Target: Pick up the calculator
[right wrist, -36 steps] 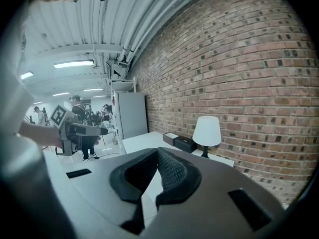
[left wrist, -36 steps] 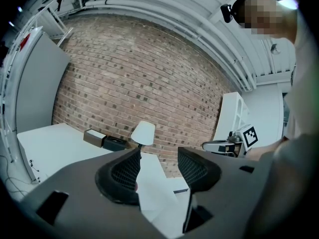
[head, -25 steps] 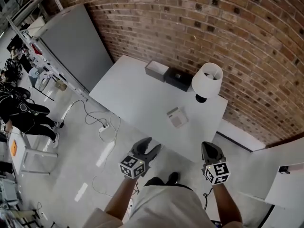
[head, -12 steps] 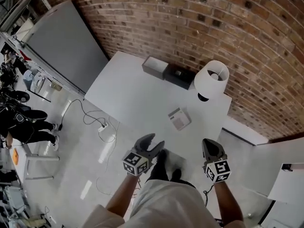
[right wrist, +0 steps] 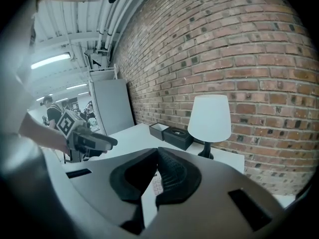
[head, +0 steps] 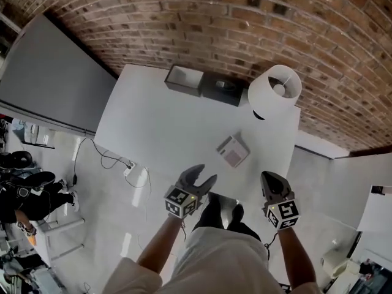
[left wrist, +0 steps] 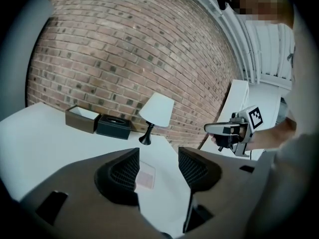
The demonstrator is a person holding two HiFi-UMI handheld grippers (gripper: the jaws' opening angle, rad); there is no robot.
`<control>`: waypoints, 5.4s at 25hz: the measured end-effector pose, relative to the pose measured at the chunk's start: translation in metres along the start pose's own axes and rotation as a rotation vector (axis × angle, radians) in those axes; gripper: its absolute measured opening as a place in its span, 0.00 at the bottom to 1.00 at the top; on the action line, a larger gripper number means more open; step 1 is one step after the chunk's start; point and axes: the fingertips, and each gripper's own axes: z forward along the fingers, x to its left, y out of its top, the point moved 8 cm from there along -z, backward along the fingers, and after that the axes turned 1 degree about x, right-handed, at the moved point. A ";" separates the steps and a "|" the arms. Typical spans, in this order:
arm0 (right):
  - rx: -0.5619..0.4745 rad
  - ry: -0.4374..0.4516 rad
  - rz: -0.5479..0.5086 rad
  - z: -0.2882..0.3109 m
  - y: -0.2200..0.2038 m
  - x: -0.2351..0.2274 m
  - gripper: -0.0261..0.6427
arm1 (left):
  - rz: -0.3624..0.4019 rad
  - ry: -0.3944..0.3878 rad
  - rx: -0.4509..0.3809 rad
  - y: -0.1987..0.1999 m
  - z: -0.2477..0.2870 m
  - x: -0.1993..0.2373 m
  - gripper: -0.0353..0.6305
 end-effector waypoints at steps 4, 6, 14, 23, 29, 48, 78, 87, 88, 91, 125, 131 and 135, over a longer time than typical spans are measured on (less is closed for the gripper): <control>0.030 -0.028 0.024 0.029 -0.011 0.002 0.06 | 0.008 -0.047 0.081 -0.012 0.032 0.033 0.42; 0.045 -0.042 0.038 0.042 -0.018 0.003 0.06 | 0.014 -0.071 0.117 -0.020 0.047 0.047 0.42; 0.099 -0.077 0.094 0.085 -0.043 -0.006 0.06 | 0.014 -0.115 0.241 -0.055 0.110 0.099 0.43; 0.156 -0.071 0.142 0.119 -0.074 -0.013 0.06 | -0.082 -0.125 0.359 -0.090 0.161 0.136 0.43; 0.160 -0.058 0.203 0.133 -0.079 -0.018 0.06 | -0.174 -0.146 0.408 -0.097 0.186 0.143 0.43; 0.179 -0.063 0.225 0.144 -0.086 -0.019 0.06 | -0.354 -0.259 0.550 -0.119 0.222 0.149 0.24; 0.109 -0.132 0.136 0.085 -0.039 -0.014 0.06 | -0.557 -0.202 0.232 -0.042 0.139 0.120 0.19; 0.060 -0.135 0.113 0.003 -0.025 -0.010 0.06 | -0.647 -0.110 0.078 -0.018 0.066 0.056 0.19; 0.050 -0.134 0.105 -0.006 -0.024 -0.010 0.06 | -0.654 -0.098 0.057 -0.017 0.058 0.048 0.19; 0.026 -0.124 0.085 -0.032 -0.023 -0.008 0.06 | -0.680 -0.070 -0.001 -0.013 0.034 0.022 0.19; -0.179 -0.035 -0.072 -0.175 0.006 0.043 0.06 | -0.699 -0.014 -0.268 -0.009 -0.130 -0.108 0.20; -0.205 -0.078 -0.044 -0.179 0.015 0.067 0.06 | -0.694 -0.052 -0.266 -0.001 -0.149 -0.094 0.20; -0.230 -0.097 -0.069 -0.178 0.022 0.076 0.06 | -0.686 -0.075 -0.265 0.009 -0.152 -0.083 0.20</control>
